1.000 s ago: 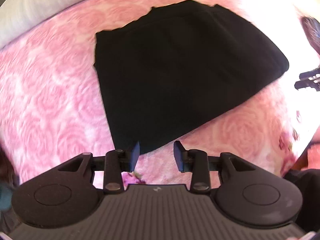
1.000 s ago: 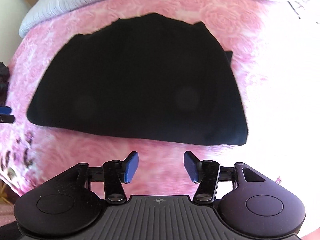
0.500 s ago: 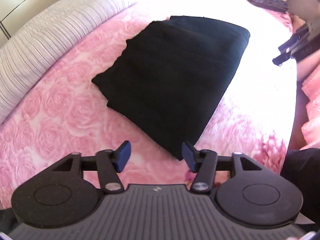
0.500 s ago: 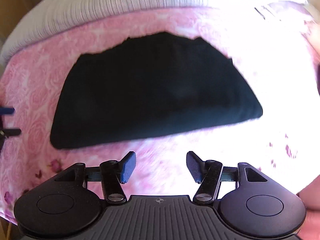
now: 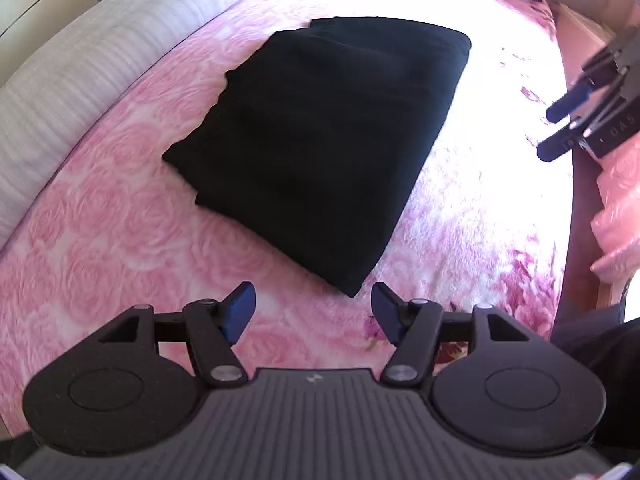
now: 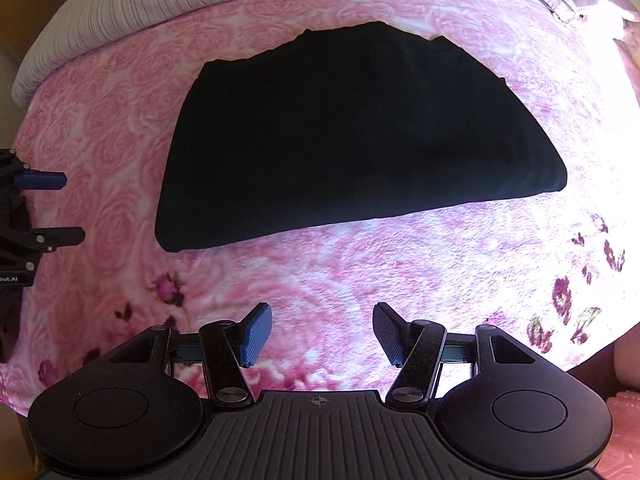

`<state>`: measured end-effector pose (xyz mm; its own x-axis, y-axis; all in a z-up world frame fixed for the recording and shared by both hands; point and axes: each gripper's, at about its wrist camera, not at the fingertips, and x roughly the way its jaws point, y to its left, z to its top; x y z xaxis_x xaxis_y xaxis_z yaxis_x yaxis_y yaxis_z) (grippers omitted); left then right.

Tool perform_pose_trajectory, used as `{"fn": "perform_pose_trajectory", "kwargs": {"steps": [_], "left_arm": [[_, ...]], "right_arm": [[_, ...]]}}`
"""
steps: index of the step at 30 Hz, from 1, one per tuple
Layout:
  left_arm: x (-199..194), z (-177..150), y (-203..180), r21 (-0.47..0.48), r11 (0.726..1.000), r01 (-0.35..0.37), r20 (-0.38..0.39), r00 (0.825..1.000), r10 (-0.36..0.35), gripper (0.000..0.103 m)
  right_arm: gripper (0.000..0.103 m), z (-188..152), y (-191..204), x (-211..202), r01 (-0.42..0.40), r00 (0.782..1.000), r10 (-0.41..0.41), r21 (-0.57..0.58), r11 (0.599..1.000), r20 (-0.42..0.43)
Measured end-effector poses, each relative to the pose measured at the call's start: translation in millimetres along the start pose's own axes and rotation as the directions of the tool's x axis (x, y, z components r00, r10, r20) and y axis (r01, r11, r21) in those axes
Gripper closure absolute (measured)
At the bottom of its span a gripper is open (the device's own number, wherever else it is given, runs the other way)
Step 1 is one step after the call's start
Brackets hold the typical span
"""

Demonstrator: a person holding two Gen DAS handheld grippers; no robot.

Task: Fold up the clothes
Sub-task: 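Move both grippers to the edge of the folded jacket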

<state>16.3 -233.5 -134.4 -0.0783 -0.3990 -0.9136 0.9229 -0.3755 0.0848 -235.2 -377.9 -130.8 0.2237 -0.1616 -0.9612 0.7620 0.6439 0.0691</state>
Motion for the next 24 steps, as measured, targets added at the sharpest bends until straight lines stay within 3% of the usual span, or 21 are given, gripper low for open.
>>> {"fn": "perform_pose_trajectory", "kwargs": {"steps": [4, 6, 9, 12, 17, 24], "left_arm": [[-1.6, 1.1, -6.6, 0.069, 0.997, -0.045, 0.011, 0.999, 0.044, 0.043], [-2.6, -2.8, -8.5, 0.157, 0.984, -0.081, 0.051, 0.996, 0.074, 0.043], [5.1, -12.7, -7.1, 0.339, 0.93, -0.142, 0.086, 0.989, 0.12, 0.043], [23.7, -24.6, 3.7, 0.498, 0.848, -0.183, 0.11, 0.983, 0.147, 0.04], [80.1, -35.9, 39.0, 0.663, 0.714, -0.223, 0.172, 0.974, 0.145, 0.039], [163.7, -33.5, 75.5, 0.826, 0.462, -0.323, 0.327, 0.942, 0.073, 0.039]], "right_arm": [[0.043, -2.2, -6.1, 2.2, -0.016, 1.0, 0.016, -0.012, 1.0, -0.001], [0.043, -3.6, 1.2, 5.2, -0.013, 1.0, 0.014, -0.07, 0.997, 0.016], [0.043, -5.7, 12.6, 9.9, -0.006, 0.999, 0.013, -0.158, 0.987, 0.042], [0.043, -11.8, 42.1, 20.9, 0.0, 0.997, 0.022, -0.295, 0.955, 0.072], [0.033, -26.2, 93.8, 49.0, 0.051, 0.994, 0.003, -0.48, 0.876, 0.11], [0.033, -26.3, 124.0, 89.8, 0.077, 0.995, -0.046, -0.422, 0.903, 0.083]]}}
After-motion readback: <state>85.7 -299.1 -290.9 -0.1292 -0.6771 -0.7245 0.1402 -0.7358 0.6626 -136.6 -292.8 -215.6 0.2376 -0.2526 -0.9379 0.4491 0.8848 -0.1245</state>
